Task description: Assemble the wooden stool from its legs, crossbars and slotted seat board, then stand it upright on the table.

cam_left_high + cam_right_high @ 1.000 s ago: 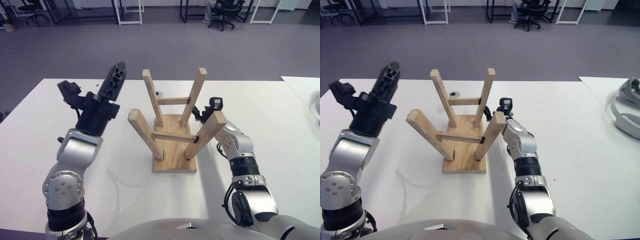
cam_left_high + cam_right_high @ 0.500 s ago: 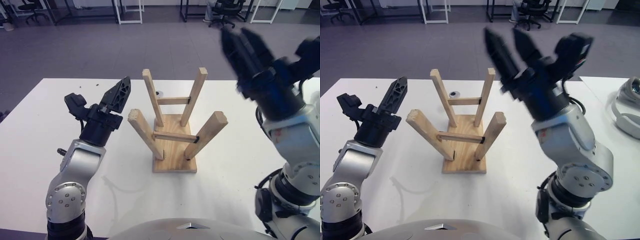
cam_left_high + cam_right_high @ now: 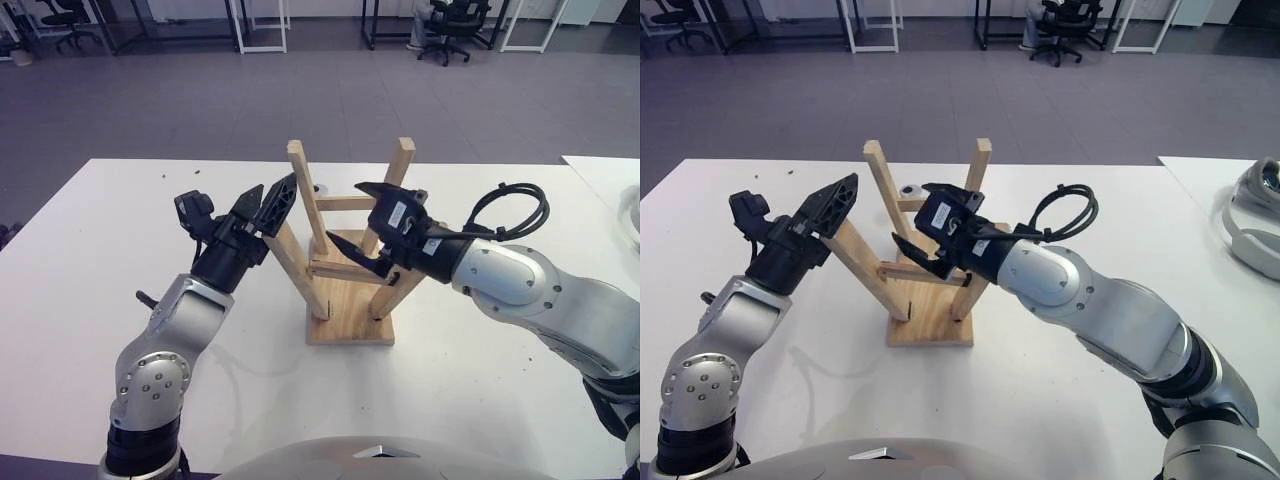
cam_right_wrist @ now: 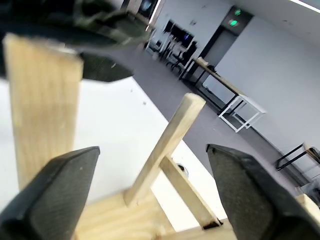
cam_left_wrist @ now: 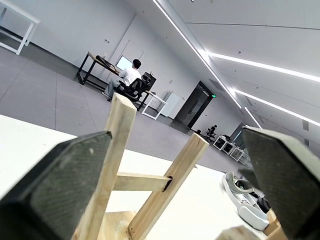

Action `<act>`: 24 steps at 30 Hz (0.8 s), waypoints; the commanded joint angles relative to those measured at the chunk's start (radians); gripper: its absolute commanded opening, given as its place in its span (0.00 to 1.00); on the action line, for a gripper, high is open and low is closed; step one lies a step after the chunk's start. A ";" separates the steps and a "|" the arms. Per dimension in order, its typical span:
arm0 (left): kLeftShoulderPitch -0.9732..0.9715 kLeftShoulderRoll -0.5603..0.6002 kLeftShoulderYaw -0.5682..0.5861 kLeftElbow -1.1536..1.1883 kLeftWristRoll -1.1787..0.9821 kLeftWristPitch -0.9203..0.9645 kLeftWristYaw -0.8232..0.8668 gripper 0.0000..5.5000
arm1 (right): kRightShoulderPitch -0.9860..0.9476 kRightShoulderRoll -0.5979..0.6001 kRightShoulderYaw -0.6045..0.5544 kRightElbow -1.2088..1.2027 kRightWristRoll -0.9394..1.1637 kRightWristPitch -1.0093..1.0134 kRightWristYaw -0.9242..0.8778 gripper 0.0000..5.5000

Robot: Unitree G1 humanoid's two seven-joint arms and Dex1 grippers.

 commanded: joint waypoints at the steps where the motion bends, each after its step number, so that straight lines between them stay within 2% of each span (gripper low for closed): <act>1: -0.026 -0.048 -0.063 -0.001 0.015 0.025 0.012 0.87 | -0.049 -0.030 0.130 0.020 -0.134 0.043 0.100 0.72; 5: -0.033 -0.072 -0.084 -0.018 0.016 0.035 0.027 0.87 | -0.057 -0.032 0.250 0.052 -0.236 0.091 0.201 0.72; 11: -0.067 -0.127 -0.156 -0.042 0.032 0.057 0.075 0.87 | 0.076 -0.044 0.200 0.027 -0.281 0.158 0.218 0.72; 12: -0.072 -0.136 -0.165 -0.043 0.040 0.059 0.078 0.87 | 0.088 -0.010 0.153 0.031 -0.288 0.147 0.203 0.72; 14: -0.089 -0.137 -0.148 -0.044 0.050 0.052 0.080 0.87 | 0.107 0.135 -0.028 0.054 -0.263 0.147 0.142 0.72; 18: -0.209 -0.105 0.001 -0.053 0.002 0.004 0.129 0.87 | 0.062 0.367 -0.393 0.060 -0.119 0.104 0.119 0.72; 21: -0.312 -0.068 0.094 -0.093 -0.075 -0.025 0.177 0.87 | -0.033 0.435 -0.642 0.075 0.064 0.099 0.131 0.72; 24: -0.370 -0.022 0.118 -0.127 -0.151 -0.024 0.190 0.87 | -0.136 0.403 -0.877 0.178 0.308 0.127 0.120 0.72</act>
